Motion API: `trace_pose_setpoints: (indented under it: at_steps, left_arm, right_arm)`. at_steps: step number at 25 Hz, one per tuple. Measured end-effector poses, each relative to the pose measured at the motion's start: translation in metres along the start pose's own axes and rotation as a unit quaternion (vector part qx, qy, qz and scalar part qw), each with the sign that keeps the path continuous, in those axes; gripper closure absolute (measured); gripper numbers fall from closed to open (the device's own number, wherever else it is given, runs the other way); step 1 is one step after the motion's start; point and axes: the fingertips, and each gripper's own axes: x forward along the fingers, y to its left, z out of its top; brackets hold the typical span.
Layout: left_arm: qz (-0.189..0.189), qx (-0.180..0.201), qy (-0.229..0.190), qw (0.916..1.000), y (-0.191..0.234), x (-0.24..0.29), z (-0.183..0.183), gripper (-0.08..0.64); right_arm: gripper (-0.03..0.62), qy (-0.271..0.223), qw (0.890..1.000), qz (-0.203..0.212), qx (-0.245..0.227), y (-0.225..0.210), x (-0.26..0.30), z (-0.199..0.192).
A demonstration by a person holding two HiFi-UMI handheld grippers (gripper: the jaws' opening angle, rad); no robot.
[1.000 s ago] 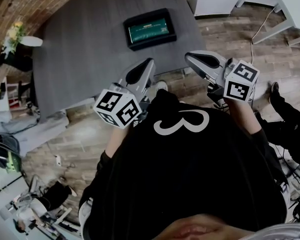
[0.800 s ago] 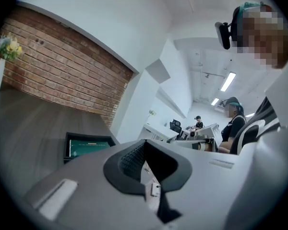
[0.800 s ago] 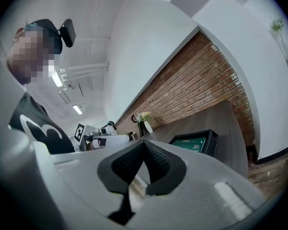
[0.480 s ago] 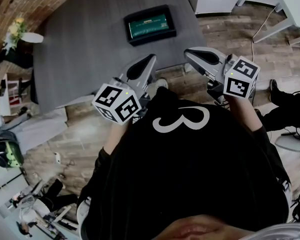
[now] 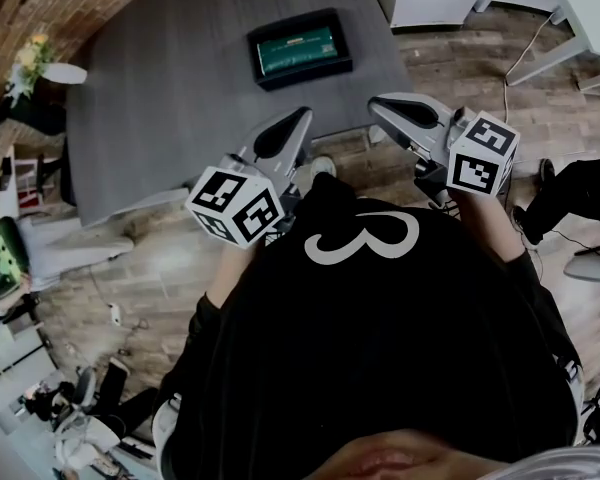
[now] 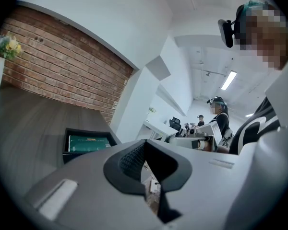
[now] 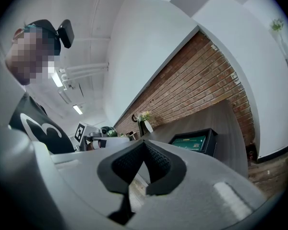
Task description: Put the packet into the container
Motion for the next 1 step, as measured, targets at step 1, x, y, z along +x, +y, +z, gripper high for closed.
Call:
trace_pose_setpoints:
  at_steps: [1]
  left_arm:
    - [0.001, -0.002, -0.001, 1.0, 0.0002, -0.0002, -0.0001, 0.549]
  right_arm:
    - [0.591, 0.0, 1.0, 0.0, 0.0, -0.0003, -0.0001, -0.0004]
